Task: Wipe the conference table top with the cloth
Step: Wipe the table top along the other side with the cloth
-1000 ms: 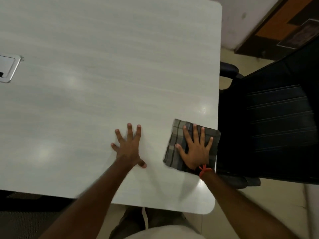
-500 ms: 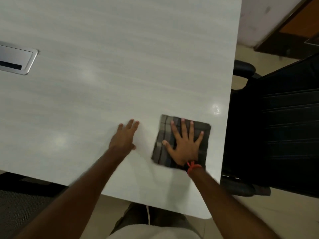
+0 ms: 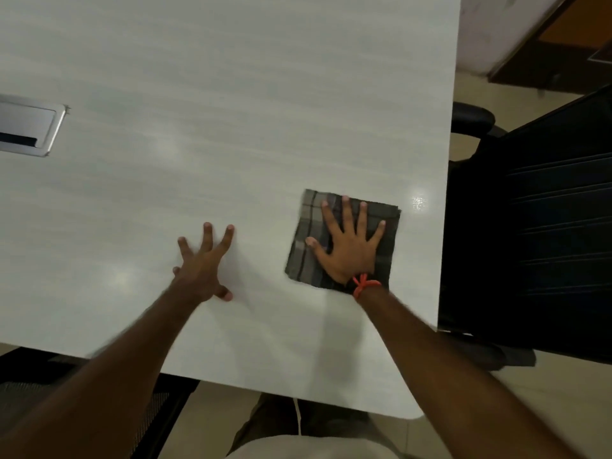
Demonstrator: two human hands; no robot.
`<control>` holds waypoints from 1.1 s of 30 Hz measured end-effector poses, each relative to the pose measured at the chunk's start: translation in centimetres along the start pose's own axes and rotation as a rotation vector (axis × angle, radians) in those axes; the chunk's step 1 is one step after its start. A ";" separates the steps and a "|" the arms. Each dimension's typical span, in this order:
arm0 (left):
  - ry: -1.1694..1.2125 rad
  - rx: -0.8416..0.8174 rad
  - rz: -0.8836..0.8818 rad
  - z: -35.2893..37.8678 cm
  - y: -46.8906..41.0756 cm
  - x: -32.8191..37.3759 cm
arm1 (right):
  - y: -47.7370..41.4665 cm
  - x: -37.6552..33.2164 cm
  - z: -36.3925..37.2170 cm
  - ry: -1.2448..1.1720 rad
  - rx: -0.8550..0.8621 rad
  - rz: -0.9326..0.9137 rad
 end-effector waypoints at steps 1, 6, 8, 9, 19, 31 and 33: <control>-0.002 0.002 0.007 -0.1 0.0 0.1 | 0.0 1.2 -0.6 -0.003 0.000 -0.012; -0.005 -0.002 0.022 0.0 -0.3 0.0 | -2.0 11.0 -6.2 -0.071 0.211 0.356; -0.003 0.002 0.014 0.0 -0.4 -0.1 | -2.8 10.0 -6.4 -0.074 0.279 0.418; -0.004 0.001 0.017 0.1 -0.5 -0.1 | -3.1 8.2 -5.7 -0.085 0.287 0.418; -0.011 0.026 0.024 0.0 -0.4 -0.3 | -3.0 -1.4 0.1 -0.015 0.115 0.012; -0.027 0.058 0.068 -0.1 -0.2 -0.7 | 0.5 -10.2 4.4 0.027 -0.016 -0.005; -0.035 0.082 0.085 -0.1 -0.2 -0.8 | 2.4 -9.4 4.6 0.031 -0.019 0.003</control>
Point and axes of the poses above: each hand's wrist, its own y-axis away from the middle knuckle, its own z-axis out of the palm, x = y × z, the point moved 5 cm from there along -y, towards the middle knuckle, and after that the axes turned 15 degrees about -y, right-handed, at the moved point
